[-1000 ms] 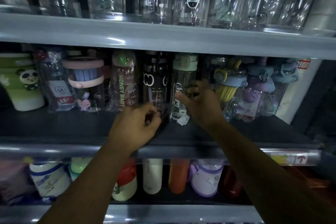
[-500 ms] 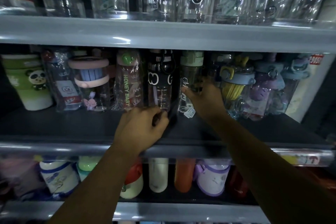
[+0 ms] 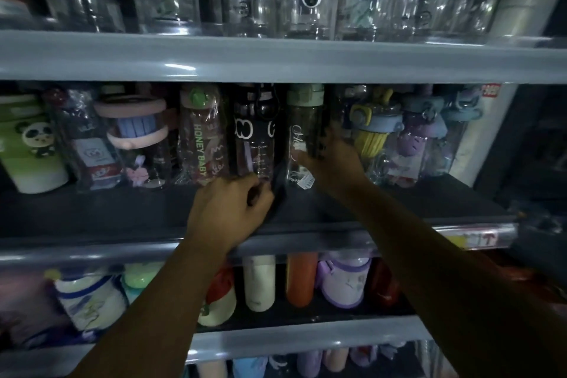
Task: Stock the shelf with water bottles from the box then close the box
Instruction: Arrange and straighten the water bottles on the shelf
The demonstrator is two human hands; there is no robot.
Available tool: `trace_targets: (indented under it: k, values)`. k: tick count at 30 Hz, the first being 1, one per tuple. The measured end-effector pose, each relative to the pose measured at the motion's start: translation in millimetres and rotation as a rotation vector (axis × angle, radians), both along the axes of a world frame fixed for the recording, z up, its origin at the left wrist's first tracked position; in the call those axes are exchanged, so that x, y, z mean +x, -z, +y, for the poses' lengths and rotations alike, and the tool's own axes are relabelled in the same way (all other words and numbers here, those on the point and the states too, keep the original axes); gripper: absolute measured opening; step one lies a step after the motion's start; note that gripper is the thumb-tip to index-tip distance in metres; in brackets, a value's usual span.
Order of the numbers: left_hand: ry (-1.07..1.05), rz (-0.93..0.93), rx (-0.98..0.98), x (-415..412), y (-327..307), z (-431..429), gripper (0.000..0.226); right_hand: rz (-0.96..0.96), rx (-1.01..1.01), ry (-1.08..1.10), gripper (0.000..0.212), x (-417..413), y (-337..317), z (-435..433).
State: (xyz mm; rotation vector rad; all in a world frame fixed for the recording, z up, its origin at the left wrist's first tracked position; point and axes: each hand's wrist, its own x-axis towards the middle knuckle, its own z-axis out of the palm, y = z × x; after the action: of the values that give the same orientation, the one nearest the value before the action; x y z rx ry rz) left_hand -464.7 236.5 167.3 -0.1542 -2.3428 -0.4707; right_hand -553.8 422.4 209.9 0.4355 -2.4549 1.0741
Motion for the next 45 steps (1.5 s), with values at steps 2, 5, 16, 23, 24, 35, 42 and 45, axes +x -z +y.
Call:
trace_targets:
  k: [2, 5, 16, 23, 24, 35, 42, 45]
  values:
    - [0.018, 0.006, 0.003, 1, 0, 0, 0.052, 0.064, -0.058, -0.094, 0.051, 22, 2, 15]
    - [0.02, 0.02, -0.011, -1, 1, 0, 0.049, 0.234, -0.085, -0.128, 0.028, 54, 11, 51]
    - [-0.09, 0.013, -0.082, -3, -2, 10, 0.029, 0.025, -0.03, 0.207, 0.069, 31, 33, 104]
    - [-0.11, -0.002, -0.112, -3, -3, 17, 0.033, -0.093, 0.053, 0.305, 0.084, 17, 33, 99]
    - [-0.11, 0.0, -0.115, -4, -3, 19, 0.038, -0.083, 0.055, 0.317, 0.086, 16, 36, 98]
    - [-0.019, -0.013, 0.009, -18, -5, 100, 0.025, 0.004, 0.083, 0.281, 0.073, 16, 41, 106]
    - [0.021, -0.045, 0.133, -20, -2, 98, 0.04, -0.052, 0.168, 0.094, 0.071, 24, 41, 109]
    - [0.074, -0.083, 0.176, -18, -4, 98, 0.063, -0.094, 0.143, 0.018, 0.072, 26, 39, 110]
